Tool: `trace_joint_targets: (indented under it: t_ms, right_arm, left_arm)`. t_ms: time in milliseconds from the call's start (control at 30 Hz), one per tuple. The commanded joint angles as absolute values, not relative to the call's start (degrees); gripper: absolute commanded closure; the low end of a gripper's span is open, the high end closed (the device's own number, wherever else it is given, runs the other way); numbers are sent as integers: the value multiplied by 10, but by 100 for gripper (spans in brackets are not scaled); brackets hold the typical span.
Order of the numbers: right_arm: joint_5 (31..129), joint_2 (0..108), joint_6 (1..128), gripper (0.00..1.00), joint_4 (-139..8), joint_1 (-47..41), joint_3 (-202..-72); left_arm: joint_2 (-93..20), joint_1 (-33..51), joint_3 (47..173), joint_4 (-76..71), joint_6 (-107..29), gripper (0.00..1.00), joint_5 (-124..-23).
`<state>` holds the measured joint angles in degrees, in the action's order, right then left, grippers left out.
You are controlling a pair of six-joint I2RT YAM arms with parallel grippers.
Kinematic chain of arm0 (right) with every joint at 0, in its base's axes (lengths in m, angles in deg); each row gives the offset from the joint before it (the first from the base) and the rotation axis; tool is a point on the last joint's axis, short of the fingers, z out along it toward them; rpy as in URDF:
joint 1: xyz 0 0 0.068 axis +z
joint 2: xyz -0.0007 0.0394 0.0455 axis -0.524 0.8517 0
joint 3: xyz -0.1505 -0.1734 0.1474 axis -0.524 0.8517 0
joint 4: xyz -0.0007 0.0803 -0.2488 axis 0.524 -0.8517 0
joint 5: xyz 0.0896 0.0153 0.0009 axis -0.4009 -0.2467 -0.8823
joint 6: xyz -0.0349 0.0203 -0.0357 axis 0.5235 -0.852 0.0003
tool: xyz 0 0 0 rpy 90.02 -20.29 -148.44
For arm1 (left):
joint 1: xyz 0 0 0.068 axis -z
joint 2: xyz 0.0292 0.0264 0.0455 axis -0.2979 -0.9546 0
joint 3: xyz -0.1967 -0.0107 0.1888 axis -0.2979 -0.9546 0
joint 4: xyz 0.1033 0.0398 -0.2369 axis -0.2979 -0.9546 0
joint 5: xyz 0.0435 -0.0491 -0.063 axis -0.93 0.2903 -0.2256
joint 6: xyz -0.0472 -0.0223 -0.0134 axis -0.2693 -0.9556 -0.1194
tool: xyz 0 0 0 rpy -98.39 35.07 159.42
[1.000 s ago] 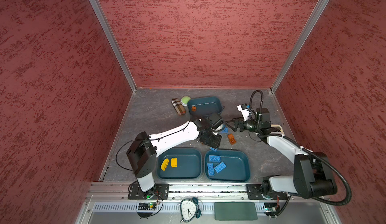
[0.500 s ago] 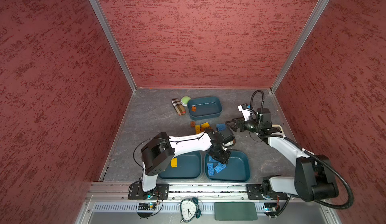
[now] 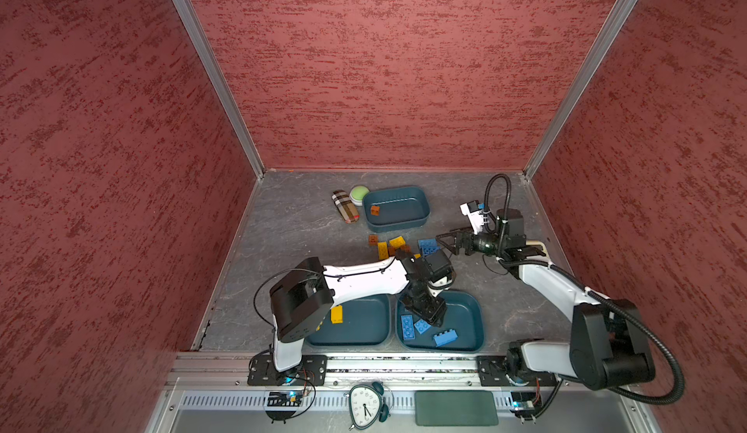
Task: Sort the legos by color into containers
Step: 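Move the empty left gripper to the pile beside the far bin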
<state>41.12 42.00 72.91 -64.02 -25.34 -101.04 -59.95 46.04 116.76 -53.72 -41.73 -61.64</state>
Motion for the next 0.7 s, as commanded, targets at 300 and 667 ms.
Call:
trace_joint_targets:
  t_ms: [300,667]
  right_arm:
    - [393,447,708,1,-598,-255,-1044]
    - [401,466,691,1,-569,-240,-1042]
  left_arm:
    - [-532,270,1188,-594,-398,29,-758]
    - [-616,165,1204,-502,-460,29,-891]
